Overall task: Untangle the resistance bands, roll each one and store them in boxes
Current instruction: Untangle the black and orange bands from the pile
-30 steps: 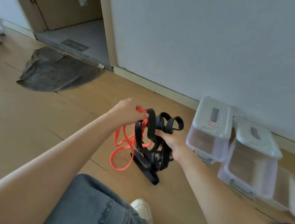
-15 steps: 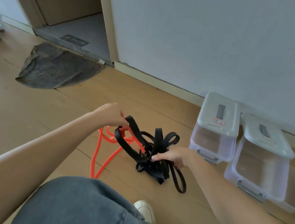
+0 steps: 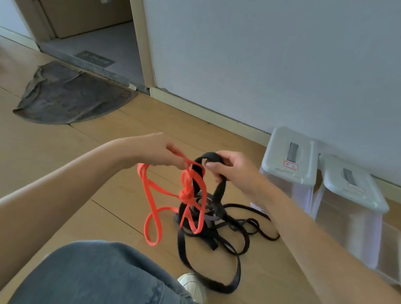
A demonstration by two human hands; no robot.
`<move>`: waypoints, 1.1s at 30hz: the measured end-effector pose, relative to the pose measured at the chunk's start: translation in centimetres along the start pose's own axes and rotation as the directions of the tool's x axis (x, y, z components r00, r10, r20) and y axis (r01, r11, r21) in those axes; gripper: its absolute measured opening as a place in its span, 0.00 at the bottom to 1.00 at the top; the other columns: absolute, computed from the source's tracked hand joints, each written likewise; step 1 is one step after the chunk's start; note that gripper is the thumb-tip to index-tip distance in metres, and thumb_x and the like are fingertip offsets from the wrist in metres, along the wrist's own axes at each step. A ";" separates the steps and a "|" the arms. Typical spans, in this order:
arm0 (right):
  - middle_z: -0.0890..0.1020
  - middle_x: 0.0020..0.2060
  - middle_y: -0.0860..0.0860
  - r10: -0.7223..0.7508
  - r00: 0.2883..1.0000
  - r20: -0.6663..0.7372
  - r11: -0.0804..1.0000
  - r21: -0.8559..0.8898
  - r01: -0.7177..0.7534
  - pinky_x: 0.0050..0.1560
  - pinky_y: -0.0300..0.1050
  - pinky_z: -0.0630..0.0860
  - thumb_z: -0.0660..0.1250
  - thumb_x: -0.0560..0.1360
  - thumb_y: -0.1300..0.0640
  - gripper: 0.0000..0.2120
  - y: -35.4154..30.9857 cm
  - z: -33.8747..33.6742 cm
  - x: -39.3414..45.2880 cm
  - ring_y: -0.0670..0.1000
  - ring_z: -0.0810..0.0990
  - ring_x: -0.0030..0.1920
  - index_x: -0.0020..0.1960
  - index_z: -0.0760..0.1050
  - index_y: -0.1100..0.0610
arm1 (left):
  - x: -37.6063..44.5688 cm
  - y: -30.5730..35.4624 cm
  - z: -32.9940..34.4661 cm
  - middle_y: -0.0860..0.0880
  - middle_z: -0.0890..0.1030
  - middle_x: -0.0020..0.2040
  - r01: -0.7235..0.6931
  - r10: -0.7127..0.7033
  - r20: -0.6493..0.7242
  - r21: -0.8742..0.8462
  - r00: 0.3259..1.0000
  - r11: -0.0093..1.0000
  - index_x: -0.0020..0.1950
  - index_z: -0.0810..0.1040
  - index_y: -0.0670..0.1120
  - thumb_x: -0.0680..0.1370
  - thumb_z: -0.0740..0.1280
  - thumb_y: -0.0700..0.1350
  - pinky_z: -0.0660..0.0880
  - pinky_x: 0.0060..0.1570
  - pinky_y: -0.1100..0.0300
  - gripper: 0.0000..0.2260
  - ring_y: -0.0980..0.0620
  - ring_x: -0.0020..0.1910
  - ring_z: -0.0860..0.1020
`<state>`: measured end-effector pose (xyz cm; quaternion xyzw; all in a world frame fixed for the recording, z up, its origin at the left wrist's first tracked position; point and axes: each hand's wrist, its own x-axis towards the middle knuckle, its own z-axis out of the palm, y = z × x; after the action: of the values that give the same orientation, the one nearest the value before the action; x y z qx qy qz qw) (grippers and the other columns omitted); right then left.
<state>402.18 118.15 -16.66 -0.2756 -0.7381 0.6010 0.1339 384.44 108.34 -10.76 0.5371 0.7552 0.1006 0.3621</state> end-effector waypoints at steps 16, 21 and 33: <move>0.69 0.27 0.44 0.116 0.939 -0.323 0.991 0.100 -0.088 0.42 0.41 0.68 0.60 0.79 0.49 0.13 -1.0 -0.5 0.6 0.45 0.68 0.30 0.46 0.76 0.57 | -1.7 -2.1 -1.0 0.55 0.78 0.49 -0.120 0.136 -0.180 0.097 0.974 0.988 0.37 0.77 0.58 0.71 0.71 0.51 0.72 0.56 0.53 0.05 0.55 0.51 0.76; 0.65 0.23 0.45 0.031 0.987 -0.156 0.940 0.339 0.024 0.34 0.39 0.65 0.56 0.81 0.51 0.19 -2.9 -0.3 0.6 0.44 0.64 0.24 0.37 0.77 0.58 | -2.0 -2.3 -0.1 0.55 0.82 0.33 -0.142 0.127 -0.100 -0.160 0.987 0.977 0.39 0.77 0.47 0.66 0.69 0.62 0.73 0.49 0.59 0.18 0.60 0.35 0.80; 0.74 0.26 0.46 -0.182 0.983 0.029 0.961 0.219 0.171 0.52 0.46 0.74 0.66 0.72 0.47 0.17 -5.9 -1.1 -1.5 0.55 0.71 0.34 0.29 0.76 0.55 | 0.2 -2.0 2.9 0.57 0.78 0.53 -0.042 0.042 0.016 0.028 0.999 0.999 0.68 0.65 0.62 0.75 0.57 0.65 0.70 0.31 0.67 0.22 0.57 0.44 0.76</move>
<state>402.52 117.45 -10.55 -0.1777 -0.6933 0.6697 0.1981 384.86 107.08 -14.02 0.5586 0.7423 0.0935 0.3580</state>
